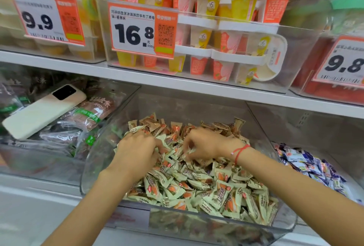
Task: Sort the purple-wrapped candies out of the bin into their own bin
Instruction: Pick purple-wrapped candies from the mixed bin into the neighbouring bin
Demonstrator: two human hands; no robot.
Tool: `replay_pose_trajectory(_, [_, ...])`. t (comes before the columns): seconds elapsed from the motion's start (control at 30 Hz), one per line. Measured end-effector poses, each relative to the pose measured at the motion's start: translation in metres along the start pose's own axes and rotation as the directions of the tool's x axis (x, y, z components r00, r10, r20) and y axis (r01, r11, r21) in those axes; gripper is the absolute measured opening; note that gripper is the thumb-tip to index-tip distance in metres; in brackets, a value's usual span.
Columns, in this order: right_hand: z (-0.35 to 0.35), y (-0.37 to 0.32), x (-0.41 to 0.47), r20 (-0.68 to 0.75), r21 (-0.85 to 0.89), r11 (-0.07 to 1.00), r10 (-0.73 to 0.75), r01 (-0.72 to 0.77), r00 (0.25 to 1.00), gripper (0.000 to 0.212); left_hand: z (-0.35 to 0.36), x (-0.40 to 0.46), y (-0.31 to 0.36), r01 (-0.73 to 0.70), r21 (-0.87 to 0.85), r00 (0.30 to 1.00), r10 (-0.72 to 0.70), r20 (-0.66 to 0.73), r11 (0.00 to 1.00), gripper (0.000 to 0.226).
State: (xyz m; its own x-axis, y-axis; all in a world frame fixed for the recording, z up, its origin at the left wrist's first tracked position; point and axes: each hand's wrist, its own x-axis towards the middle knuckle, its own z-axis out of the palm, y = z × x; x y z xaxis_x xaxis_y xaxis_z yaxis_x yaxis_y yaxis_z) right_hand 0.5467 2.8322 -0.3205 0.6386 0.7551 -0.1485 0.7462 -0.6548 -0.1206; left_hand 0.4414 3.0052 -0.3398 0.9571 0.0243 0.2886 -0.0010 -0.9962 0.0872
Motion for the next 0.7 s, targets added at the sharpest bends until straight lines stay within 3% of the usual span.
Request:
replay_pose_trajectory(0.1, [-0.013,0.007,0.004,-0.169,0.290,0.953,0.143,-0.090,0.975,0.025,0.003,0.001,-0.001,0.075,-0.048,0.997,-0.075,-0.006,0.996,0.022])
replay_pose_trajectory(0.17, [-0.016,0.002,0.012,-0.283,0.563,0.824,0.269,-0.067,0.921,0.023,0.002,0.003,0.000,0.107,-0.074,0.993,-0.110,-0.045,0.992,0.022])
replay_pose_trajectory(0.23, [-0.018,-0.007,0.019,-0.265,0.769,0.639,0.330,-0.008,0.906,0.026,-0.001,0.003,0.002,0.125,-0.107,0.985,-0.137,-0.105,0.986,0.022])
replay_pose_trajectory(0.27, [-0.020,-0.012,0.020,-0.233,0.791,0.611,0.318,-0.011,0.919,0.032,-0.004,0.003,0.003,0.128,-0.133,0.979,-0.146,-0.139,0.983,0.022])
replay_pose_trajectory(0.33, [-0.024,-0.012,0.011,-0.190,0.665,0.745,0.241,-0.056,0.952,0.045,-0.010,0.003,0.005,0.089,-0.179,0.973,-0.124,-0.197,0.980,0.022])
replay_pose_trajectory(0.43, [-0.026,0.002,-0.024,-0.177,0.196,0.970,0.182,-0.146,0.967,0.039,-0.014,0.007,0.007,-0.042,-0.225,0.988,0.006,-0.157,0.973,0.021])
replay_pose_trajectory(0.5, [-0.024,0.009,-0.051,-0.199,-0.023,0.982,0.177,-0.185,0.964,0.032,-0.012,0.017,0.014,-0.116,-0.247,0.993,0.107,-0.052,0.962,0.019])
replay_pose_trajectory(0.6, [-0.022,0.014,-0.082,-0.214,-0.132,0.978,0.129,-0.159,0.968,0.033,0.005,0.038,0.032,-0.187,-0.211,0.974,0.209,0.091,0.960,0.017])
replay_pose_trajectory(0.7, [-0.011,0.018,-0.094,-0.004,-0.163,0.980,0.113,-0.112,0.994,0.047,0.027,0.053,0.045,-0.261,-0.175,0.925,0.298,0.236,0.949,0.021])
